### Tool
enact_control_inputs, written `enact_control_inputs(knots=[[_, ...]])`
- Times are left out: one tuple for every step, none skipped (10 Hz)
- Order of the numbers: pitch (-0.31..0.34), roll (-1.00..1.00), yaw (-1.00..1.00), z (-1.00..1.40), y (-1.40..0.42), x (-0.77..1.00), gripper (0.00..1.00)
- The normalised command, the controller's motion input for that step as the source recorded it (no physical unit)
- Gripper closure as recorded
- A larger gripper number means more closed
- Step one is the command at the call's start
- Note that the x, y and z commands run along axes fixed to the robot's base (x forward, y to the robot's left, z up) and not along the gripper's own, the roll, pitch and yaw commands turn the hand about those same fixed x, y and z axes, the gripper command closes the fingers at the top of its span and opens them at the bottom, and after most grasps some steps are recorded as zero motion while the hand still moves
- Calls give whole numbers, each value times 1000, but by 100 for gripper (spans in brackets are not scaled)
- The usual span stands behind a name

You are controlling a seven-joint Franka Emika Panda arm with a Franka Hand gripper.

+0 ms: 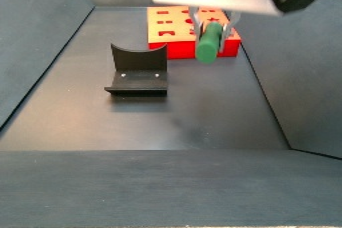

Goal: Pick up the round object. Move up. Place the round object on the fixture. Regrasp the round object. Move to above the board. Insert the round object.
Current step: Place the round object on the fixture.

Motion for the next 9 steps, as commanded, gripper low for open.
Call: enact_control_inputs(knots=[[23, -148, -18, 913, -5, -26, 100], [28, -157, -26, 725, -4, -22, 100], [33, -168, -31, 540, 2, -14, 100], [43, -164, -32, 399, 2, -8, 100], [48, -155, -32, 304, 2, -1, 100], [280, 60, 690, -305, -549, 1000, 100], [279, 103, 639, -335, -529, 1000, 100], [230, 144, 487, -296, -466, 1000, 100], [184, 150, 289, -260, -414, 1000, 100]])
